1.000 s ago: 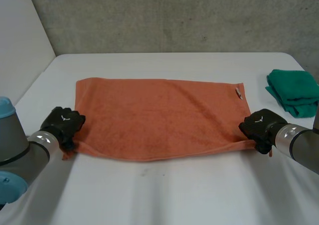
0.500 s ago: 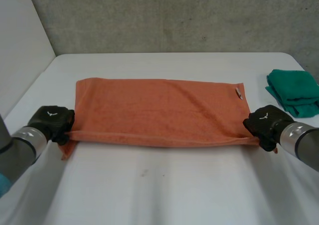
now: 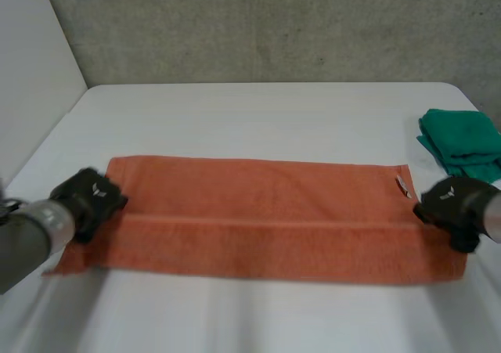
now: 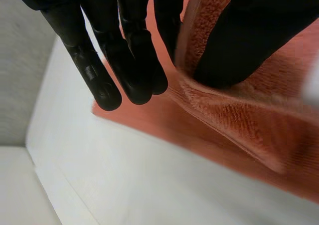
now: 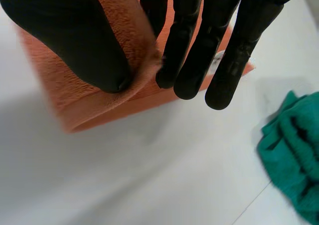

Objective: Fold the laundry.

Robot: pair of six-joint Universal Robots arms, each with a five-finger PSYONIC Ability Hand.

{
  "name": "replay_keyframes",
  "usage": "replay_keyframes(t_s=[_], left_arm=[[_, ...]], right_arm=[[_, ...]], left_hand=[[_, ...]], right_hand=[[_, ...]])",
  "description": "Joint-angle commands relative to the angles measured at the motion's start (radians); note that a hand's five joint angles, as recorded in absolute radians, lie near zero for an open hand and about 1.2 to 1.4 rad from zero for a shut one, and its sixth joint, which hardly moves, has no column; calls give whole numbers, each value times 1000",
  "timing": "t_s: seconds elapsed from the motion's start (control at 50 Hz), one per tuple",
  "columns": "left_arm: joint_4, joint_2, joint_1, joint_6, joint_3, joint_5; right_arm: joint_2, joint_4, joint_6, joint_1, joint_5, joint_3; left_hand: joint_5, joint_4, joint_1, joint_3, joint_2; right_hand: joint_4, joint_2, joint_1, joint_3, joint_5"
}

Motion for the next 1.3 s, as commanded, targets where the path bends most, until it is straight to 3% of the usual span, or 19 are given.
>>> replay_keyframes(t_s=[0.02,0.22,0.42,0.48,0.5,0.52,0.54,0.56,0.58,0.68,0.8,0.94,1.02,1.14,1.3], left_arm=[[279,-325,-101,-87,286,-24],[473,-600,-143,-133,590,-24],[571,-746,-141,-148,715,-23],[608,-752,-143,-171,713,-23],[628,-752,-143,-191,707,-27],[634,-751,-143,-202,704,-29],[637,-749,-143,-211,699,-27],[640,-745,-144,-221,693,-27],[639,-737,-149,-240,675,-21],[634,-650,-156,-273,601,-16],[604,-494,-152,-352,450,-13],[510,-323,-126,-480,330,3],[459,-255,-51,-561,278,57],[439,-255,23,-624,278,161],[441,-353,35,-618,322,162]], right_arm=[[234,-229,118,115,145,-222],[406,-416,129,171,202,-397],[559,-540,127,172,238,-538],[590,-571,131,172,238,-560],[595,-585,132,172,241,-563],[601,-599,134,172,245,-566],[604,-626,144,175,257,-565],[604,-636,152,177,265,-563],[603,-643,161,177,274,-563],[538,-652,241,175,294,-545],[337,-645,373,169,278,-445],[166,-613,414,161,166,-260],[81,-594,417,161,111,-142],[47,-594,420,160,61,-26],[41,-605,419,138,52,50]], left_hand=[[247,197,238,204,199],[247,197,238,204,199],[247,197,238,204,199],[-98,-147,-106,-141,-146],[-500,-550,-509,-544,-548],[-679,-728,-687,-722,-727],[-831,-881,-840,-875,-880],[-961,-1010,-970,-1004,-1009],[-975,-1024,-983,-1018,-1023],[-975,-1024,-983,-1018,-1023],[-975,-1024,-983,-1018,-1023],[-975,-1024,-983,-1018,-1023],[-975,-1024,-983,-1018,-1023],[-968,-1018,-977,-1011,-1016],[-945,-994,-953,-988,-993]], right_hand=[[205,222,403,214,218],[205,222,403,214,218],[205,222,403,214,218],[205,222,403,214,218],[205,222,403,214,218],[147,165,345,157,161],[-559,-542,-361,-550,-546],[-886,-869,-688,-876,-873],[-1017,-1000,-819,-1007,-1004],[-1017,-1000,-819,-1007,-1004],[-1017,-1000,-819,-1007,-1004],[-1017,-1000,-819,-1007,-1004],[-1017,-1000,-819,-1007,-1004],[-1017,-1000,-819,-1007,-1004],[-1017,-1000,-819,-1007,-1004]])
